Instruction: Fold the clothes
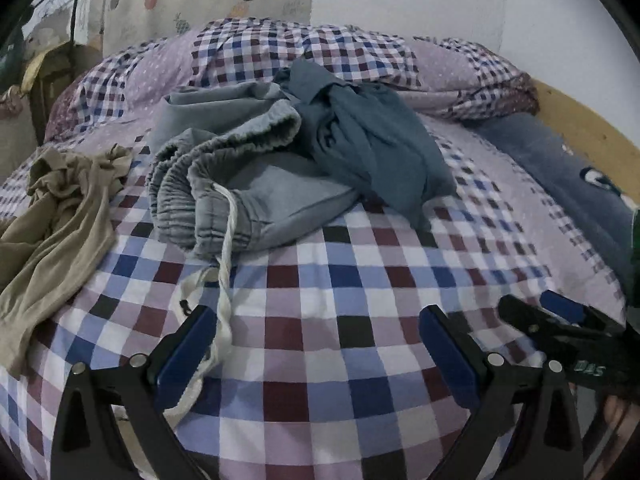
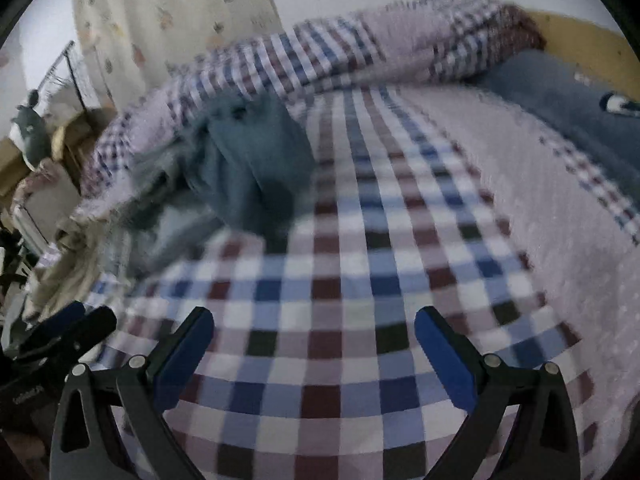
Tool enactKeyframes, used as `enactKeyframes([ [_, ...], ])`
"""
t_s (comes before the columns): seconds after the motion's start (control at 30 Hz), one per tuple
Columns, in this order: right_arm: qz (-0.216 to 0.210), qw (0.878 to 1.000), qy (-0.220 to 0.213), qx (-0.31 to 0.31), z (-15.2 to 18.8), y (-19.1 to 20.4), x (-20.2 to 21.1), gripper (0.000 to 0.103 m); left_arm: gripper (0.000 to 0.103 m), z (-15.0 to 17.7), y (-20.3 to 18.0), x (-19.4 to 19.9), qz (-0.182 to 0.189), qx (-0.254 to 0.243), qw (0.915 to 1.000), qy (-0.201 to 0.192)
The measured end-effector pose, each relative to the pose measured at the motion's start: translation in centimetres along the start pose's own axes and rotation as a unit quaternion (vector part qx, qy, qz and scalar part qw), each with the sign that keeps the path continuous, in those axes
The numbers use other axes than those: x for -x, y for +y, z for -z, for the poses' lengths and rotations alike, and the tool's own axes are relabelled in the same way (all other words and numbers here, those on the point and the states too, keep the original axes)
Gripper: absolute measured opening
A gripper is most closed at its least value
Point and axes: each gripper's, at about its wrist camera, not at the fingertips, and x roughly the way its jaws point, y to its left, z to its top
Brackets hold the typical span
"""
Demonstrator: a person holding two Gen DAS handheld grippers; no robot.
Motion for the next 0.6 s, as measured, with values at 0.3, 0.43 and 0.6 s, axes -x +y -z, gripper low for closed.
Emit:
enactKeyframes([
  [0.3,0.031,0.998,0.047,0.029,1.2,-0.4,-3.3,0.103,0.102,1.3,-0.6,-2.2,-0.017,-0.010,0.9994,0.028],
  [0.43,0.035,0.997,0.053,0.038,1.6,-0.2,-3.5,0.103,0.102,1.4,-0.6,-2.7,-0.017,-0.011,0.9992,0.035],
  [0.6,0.045,0.997,0.051,0.046,2.0,0.1,-3.6,0.103,0.102,1.5,-0.5,-3.4,-0.017,-0.012,0.9988,0.045],
])
